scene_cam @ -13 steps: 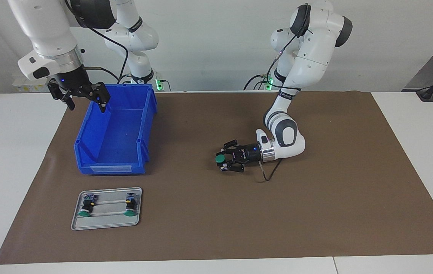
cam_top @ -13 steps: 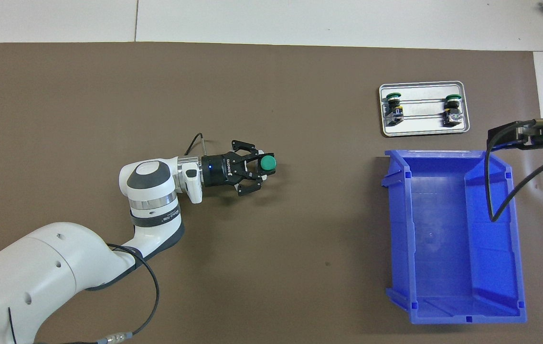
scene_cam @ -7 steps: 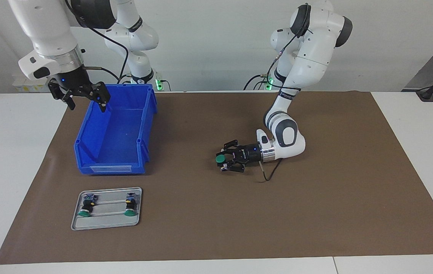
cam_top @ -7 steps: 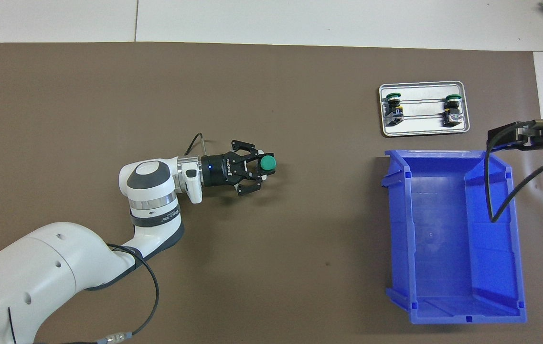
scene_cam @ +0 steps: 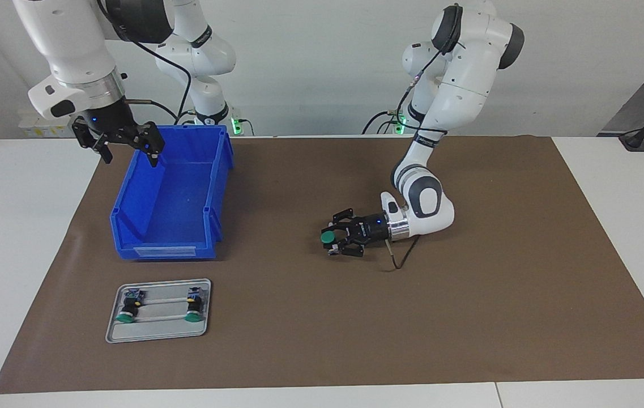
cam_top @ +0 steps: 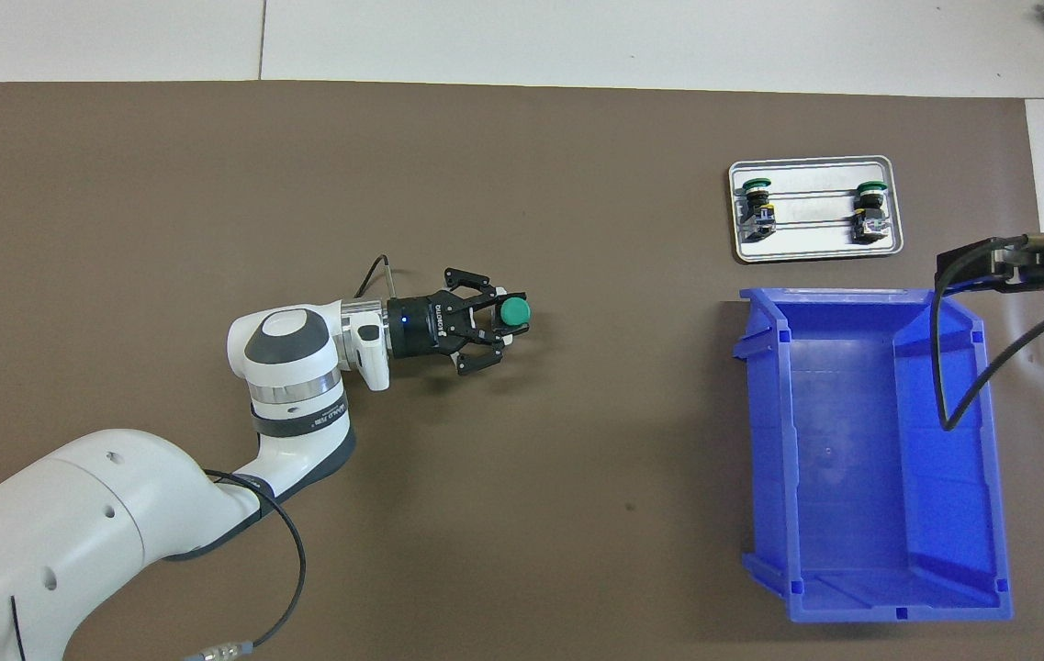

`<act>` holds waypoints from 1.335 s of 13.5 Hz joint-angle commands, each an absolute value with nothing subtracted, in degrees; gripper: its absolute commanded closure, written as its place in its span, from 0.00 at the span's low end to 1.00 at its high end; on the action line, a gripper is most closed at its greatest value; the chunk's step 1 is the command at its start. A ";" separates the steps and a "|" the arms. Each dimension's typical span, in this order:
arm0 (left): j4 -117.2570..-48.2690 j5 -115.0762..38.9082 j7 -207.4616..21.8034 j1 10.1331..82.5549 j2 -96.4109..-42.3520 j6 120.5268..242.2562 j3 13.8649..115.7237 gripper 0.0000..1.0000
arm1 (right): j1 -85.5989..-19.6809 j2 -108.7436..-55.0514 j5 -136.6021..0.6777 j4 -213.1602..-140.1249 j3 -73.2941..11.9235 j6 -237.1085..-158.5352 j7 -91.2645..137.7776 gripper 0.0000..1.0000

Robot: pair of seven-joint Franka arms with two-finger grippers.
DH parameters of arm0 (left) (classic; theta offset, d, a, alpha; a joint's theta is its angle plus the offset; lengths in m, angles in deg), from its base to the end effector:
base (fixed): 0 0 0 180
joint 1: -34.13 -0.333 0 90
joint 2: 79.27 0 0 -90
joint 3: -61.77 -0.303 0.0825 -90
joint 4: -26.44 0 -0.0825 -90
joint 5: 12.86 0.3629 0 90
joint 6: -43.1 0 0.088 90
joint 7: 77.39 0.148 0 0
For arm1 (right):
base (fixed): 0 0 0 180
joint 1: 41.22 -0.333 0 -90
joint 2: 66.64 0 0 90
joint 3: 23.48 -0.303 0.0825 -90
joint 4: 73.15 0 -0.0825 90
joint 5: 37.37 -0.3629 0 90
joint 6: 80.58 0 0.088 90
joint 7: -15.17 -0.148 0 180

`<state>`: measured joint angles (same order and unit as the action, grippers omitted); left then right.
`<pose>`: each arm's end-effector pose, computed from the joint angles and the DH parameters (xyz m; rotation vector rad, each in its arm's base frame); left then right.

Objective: Place and press button with both arms

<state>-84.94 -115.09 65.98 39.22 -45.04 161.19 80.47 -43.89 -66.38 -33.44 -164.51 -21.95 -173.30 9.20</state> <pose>0.5350 -0.3219 0.2067 1.3943 -1.1801 1.1532 0.5378 0.0008 0.5668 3.0721 -0.1260 0.0499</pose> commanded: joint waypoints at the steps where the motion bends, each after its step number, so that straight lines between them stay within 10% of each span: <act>1: -86.59 -112.97 68.25 39.14 -43.23 168.77 79.70 0.91 | -43.50 -64.89 -32.80 -166.23 -21.99 -173.92 10.86 0.00; 14: -87.21 -112.70 67.63 39.31 -43.14 172.38 79.78 0.61 | -43.50 -64.89 -32.80 -166.23 -21.99 -173.92 10.86 0.00; 16: -87.29 -112.53 67.46 39.31 -43.14 172.91 79.78 0.33 | -43.50 -64.89 -32.80 -166.23 -21.99 -173.92 10.86 0.00; 17: -87.30 -112.44 67.11 39.31 -42.97 173.43 79.78 0.00 | -43.50 -64.89 -32.80 -166.23 -21.99 -173.92 10.86 0.00; 18: -87.21 -112.27 67.02 39.31 -42.71 173.61 79.87 0.00 | -43.50 -64.89 -32.80 -166.23 -21.99 -173.92 10.86 0.00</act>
<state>-86.94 -113.14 65.49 39.00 -45.53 169.22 80.63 -43.89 -66.35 -33.44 -164.55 -21.95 -173.30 9.20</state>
